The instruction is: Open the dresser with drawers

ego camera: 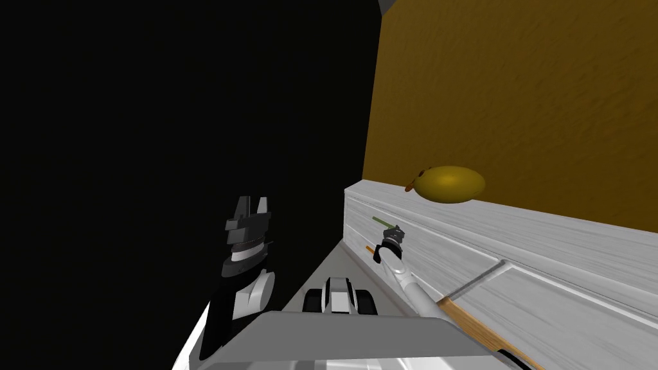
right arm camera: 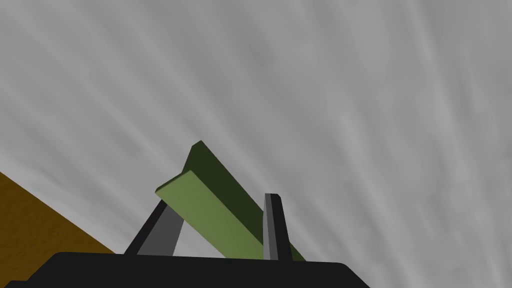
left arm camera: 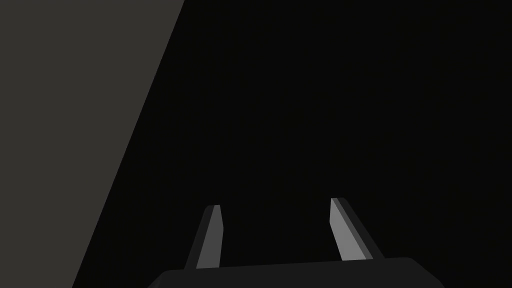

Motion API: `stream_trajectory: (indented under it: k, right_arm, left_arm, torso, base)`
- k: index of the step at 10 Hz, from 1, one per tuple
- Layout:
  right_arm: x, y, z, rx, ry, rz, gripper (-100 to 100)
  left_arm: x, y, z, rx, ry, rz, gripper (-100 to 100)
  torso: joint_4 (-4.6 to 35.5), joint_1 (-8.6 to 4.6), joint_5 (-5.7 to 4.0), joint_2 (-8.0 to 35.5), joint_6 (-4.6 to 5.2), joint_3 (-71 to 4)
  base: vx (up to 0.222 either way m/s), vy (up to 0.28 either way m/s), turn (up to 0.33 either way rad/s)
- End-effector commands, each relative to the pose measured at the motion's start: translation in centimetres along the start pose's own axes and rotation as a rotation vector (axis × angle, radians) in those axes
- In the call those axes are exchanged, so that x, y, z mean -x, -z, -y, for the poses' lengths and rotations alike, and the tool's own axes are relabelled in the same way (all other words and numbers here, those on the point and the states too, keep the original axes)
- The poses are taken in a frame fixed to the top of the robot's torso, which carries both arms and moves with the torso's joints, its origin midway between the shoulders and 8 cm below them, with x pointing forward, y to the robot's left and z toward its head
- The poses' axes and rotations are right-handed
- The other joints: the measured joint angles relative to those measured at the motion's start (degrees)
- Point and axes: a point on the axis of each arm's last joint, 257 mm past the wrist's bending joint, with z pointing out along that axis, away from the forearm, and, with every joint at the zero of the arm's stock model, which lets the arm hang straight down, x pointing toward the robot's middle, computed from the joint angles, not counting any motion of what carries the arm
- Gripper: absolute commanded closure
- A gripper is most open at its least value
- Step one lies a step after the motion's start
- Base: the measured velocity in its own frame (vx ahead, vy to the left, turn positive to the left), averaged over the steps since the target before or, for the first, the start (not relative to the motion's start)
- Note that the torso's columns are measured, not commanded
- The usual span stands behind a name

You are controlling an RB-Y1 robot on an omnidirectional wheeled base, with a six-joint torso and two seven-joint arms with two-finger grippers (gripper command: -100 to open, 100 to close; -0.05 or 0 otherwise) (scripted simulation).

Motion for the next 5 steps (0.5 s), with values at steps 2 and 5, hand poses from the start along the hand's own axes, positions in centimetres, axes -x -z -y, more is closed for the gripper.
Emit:
stream_trajectory:
  k: [2, 5]
  right_arm:
    - [0.3, 2.9, -1.2, 0.045, -0.004, 0.035, 100]
    - [0.9, 5.0, -1.2, 0.06, -0.008, 0.068, 100]
  left_arm:
    - [0.0, 0.0, 0.0, 0.0, 0.0, 0.0, 0]
    - [0.0, 0.0, 0.0, 0.0, 0.0, 0.0, 0]
  torso:
    - [-0.04, -0.01, 0.0, -0.07, 0.05, -0.05]
    - [-0.02, 0.11, 0.04, -0.11, -0.02, -0.06]
  base:
    - [0.066, -0.004, -0.097]
    - [0.091, 0.013, -0.134]
